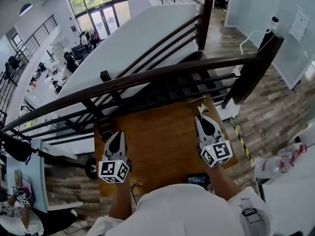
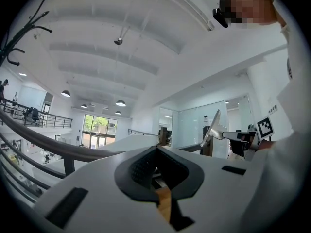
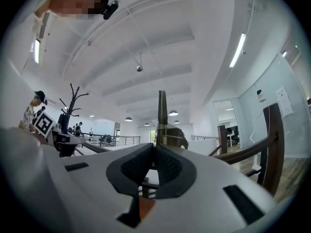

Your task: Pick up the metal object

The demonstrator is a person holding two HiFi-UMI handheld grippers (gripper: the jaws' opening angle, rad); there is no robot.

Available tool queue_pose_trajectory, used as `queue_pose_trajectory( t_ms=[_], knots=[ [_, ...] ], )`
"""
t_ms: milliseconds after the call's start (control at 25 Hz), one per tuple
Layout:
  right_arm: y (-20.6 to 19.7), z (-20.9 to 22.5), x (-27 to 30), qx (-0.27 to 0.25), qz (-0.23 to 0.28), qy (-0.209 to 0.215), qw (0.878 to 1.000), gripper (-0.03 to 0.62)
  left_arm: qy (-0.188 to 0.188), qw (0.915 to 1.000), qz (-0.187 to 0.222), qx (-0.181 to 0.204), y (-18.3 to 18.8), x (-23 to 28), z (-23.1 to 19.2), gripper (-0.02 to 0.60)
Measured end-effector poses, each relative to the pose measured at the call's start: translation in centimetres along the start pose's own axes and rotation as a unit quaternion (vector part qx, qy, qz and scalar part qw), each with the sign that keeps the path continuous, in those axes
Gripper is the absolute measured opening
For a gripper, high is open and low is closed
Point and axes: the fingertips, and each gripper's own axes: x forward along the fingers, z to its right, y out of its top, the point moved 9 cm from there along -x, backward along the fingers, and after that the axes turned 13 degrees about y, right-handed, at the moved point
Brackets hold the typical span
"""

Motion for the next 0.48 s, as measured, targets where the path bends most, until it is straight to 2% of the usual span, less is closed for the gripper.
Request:
queue_pose_trajectory(
  t_ms=[280, 480],
  knots=[
    [-0.9, 0.3, 0.3, -0.037, -0.038, -0.018, 0.998, 0.028, -0.022, 0.9997, -0.009, -0.003, -0.7, 1.1, 0.2, 0.011],
    [-1.8, 0.0, 0.2, -0.041, -0.052, -0.020, 0.998, 0.028, -0.044, 0.9988, -0.021, -0.001, -1.6, 1.5, 0.4, 0.011]
  ],
)
